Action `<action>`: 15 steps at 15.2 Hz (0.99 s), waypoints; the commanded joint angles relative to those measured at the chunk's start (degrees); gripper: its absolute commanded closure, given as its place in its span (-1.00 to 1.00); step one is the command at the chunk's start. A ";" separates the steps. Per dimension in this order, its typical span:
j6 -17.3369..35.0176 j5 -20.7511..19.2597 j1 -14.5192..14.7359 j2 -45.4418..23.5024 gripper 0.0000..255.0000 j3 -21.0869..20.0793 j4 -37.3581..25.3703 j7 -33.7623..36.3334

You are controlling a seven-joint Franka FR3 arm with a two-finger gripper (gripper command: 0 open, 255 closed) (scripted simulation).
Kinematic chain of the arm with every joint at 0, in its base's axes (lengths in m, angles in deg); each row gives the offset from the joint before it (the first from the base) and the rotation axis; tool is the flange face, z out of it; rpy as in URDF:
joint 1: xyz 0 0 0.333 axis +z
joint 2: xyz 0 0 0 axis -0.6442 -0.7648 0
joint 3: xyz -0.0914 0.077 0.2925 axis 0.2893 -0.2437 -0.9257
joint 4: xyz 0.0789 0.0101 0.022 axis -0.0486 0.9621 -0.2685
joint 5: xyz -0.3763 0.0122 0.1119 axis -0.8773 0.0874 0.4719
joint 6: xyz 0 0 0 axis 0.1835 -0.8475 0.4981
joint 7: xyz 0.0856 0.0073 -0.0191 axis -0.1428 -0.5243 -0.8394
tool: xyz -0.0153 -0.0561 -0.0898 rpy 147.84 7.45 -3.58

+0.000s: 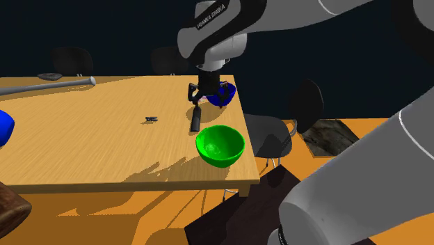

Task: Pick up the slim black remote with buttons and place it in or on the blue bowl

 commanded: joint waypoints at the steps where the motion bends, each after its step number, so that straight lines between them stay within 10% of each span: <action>1: 2.32 0.68 -0.23 -4.60 -1.00 -0.19 -2.31 2.51; 15: 13.42 3.86 -0.47 -26.87 -1.00 -0.28 -13.69 12.38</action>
